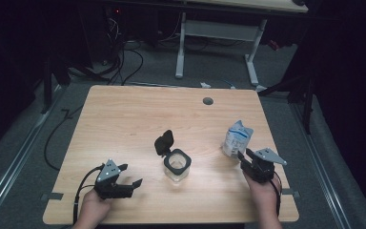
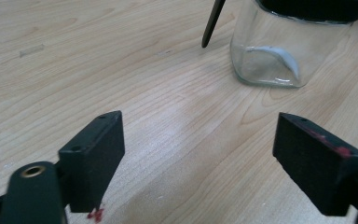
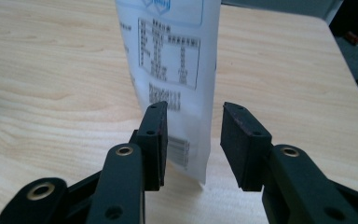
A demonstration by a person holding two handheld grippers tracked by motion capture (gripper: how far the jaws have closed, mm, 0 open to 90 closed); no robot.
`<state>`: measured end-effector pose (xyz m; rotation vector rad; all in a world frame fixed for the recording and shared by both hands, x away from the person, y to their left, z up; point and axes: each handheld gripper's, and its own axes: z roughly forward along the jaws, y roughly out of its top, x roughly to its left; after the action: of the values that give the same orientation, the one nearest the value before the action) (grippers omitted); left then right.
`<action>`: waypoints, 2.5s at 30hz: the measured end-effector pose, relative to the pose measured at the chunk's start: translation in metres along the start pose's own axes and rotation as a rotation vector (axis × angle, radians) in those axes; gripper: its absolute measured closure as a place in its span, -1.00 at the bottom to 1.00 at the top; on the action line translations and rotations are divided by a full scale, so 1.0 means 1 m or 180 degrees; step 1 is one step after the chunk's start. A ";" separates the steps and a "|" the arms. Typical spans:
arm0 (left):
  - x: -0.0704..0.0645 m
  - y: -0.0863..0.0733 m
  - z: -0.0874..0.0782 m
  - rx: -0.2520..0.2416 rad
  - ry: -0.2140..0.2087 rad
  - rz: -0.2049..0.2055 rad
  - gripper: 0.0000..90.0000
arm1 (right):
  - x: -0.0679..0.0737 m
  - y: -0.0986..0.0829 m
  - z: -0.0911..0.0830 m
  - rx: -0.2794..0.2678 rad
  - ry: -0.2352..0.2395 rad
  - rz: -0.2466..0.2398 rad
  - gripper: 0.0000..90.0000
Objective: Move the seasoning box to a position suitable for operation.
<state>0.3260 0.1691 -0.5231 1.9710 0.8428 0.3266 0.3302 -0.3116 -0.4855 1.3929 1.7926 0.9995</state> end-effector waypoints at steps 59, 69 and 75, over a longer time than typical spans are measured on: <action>-0.013 -0.003 0.000 0.0103 0.0176 0.0269 -0.93 | 0.051 -0.018 -0.023 -0.0093 0.0222 0.0081 0.23; -0.010 -0.007 -0.008 -0.0018 0.0093 0.0246 -0.39 | 0.053 -0.009 -0.011 -0.0101 0.0073 0.0108 0.26; -0.008 -0.008 -0.007 -0.0037 0.0074 0.0155 -0.40 | 0.054 -0.008 -0.010 -0.0177 0.0045 0.0090 0.33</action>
<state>0.3132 0.1710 -0.5251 1.9828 0.8068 0.3827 0.3056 -0.2619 -0.4891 1.3838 1.7465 1.0684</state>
